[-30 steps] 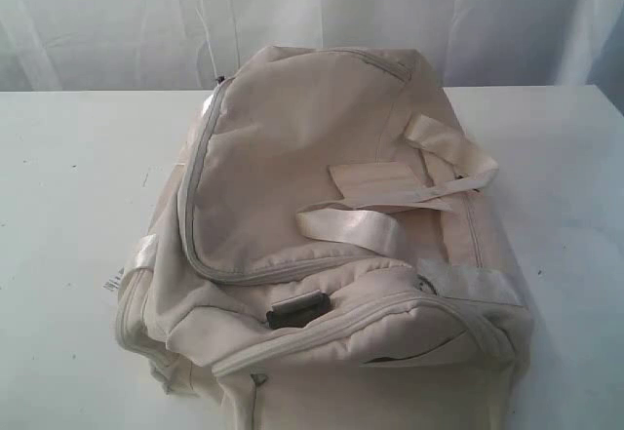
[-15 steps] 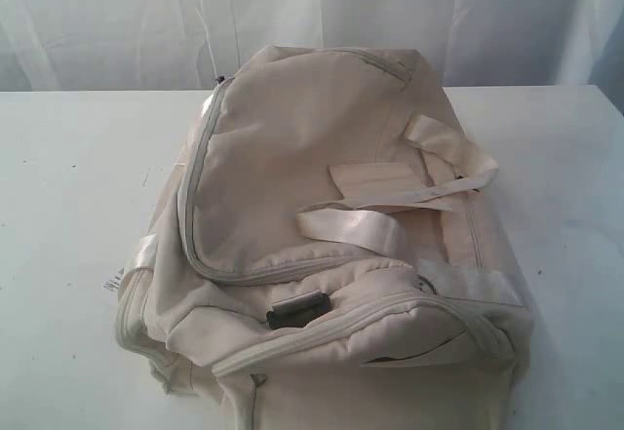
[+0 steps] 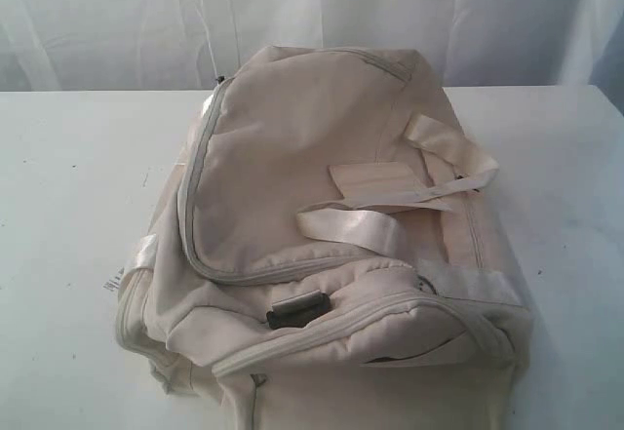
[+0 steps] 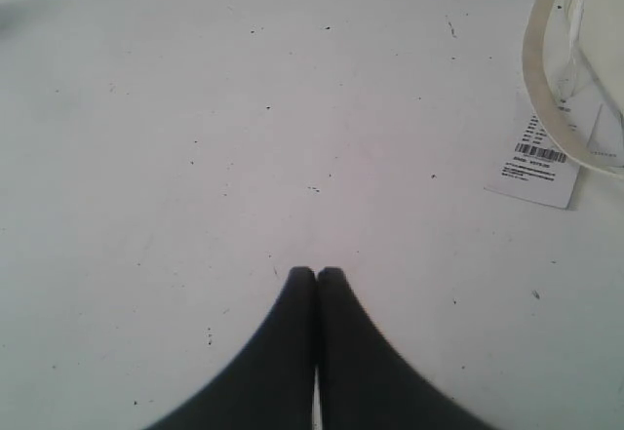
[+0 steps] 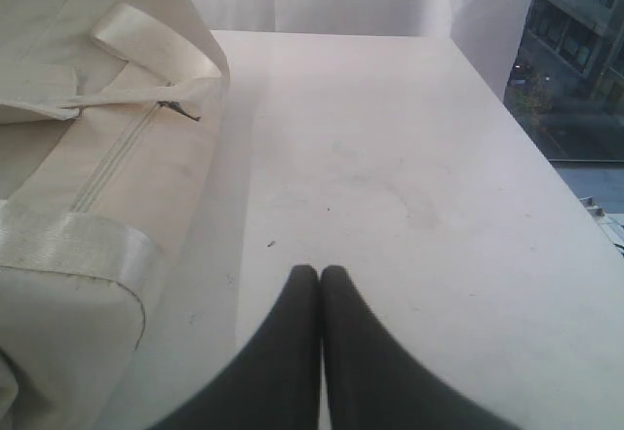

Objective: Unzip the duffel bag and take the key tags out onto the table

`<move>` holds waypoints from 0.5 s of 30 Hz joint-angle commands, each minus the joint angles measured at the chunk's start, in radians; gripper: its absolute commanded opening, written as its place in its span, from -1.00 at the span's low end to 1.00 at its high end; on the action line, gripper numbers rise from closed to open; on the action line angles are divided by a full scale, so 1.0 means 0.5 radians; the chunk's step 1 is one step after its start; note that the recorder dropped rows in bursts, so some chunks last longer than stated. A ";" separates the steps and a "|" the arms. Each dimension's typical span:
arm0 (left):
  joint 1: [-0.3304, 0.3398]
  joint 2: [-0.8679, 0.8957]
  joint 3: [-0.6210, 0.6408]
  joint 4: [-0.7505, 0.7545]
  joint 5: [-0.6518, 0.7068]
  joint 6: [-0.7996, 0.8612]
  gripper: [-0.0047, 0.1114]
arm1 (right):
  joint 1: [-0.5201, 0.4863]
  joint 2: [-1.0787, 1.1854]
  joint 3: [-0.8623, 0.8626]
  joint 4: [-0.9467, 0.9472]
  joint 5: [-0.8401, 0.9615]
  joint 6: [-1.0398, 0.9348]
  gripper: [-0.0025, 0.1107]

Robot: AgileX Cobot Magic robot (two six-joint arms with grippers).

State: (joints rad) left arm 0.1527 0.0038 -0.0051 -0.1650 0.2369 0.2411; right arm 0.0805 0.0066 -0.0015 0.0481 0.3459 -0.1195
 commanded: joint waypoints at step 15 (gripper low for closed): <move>0.005 -0.008 0.010 -0.260 -0.321 -0.015 -0.92 | 0.006 -0.013 0.003 0.009 -0.264 0.007 -0.96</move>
State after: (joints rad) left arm 0.1527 0.0038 -0.0051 -0.2046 0.1526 0.3039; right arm 0.0805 0.0066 -0.0015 0.0481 0.2879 -0.1195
